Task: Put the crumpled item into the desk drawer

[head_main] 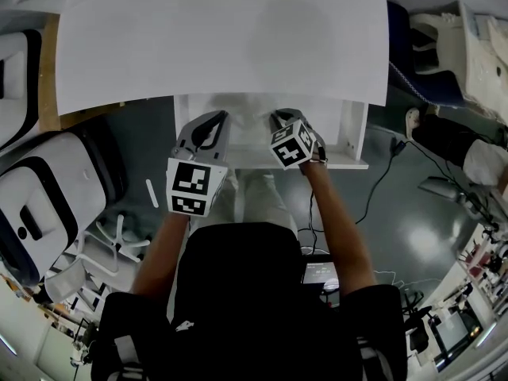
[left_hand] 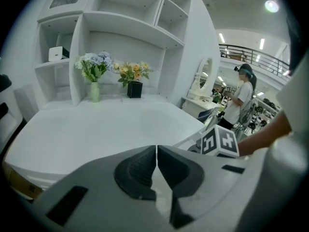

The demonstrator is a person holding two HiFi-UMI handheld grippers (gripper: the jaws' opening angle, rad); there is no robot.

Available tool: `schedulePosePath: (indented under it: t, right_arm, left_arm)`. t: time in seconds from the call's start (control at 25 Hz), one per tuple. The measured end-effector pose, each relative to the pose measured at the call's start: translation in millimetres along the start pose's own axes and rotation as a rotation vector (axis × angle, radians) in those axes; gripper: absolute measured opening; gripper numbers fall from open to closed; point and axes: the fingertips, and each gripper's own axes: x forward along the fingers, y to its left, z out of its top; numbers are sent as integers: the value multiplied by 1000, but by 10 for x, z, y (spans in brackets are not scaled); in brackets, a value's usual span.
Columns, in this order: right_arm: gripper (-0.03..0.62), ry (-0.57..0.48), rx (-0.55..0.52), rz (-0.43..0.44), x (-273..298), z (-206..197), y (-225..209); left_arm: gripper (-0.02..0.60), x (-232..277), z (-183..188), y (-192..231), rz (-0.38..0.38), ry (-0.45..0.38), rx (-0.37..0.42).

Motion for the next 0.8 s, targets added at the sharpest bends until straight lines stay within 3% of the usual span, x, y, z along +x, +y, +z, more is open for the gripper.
schedulePosePath:
  t: [0.2,0.8]
  right_arm:
    - [43,24,0,9,81,-72,-11]
    - [61,69,-7,38,200,-174,23]
  left_arm:
    - [11,31,-93,-23,-10,23,-31]
    - [11,118,-205,-16,-14,51,-22]
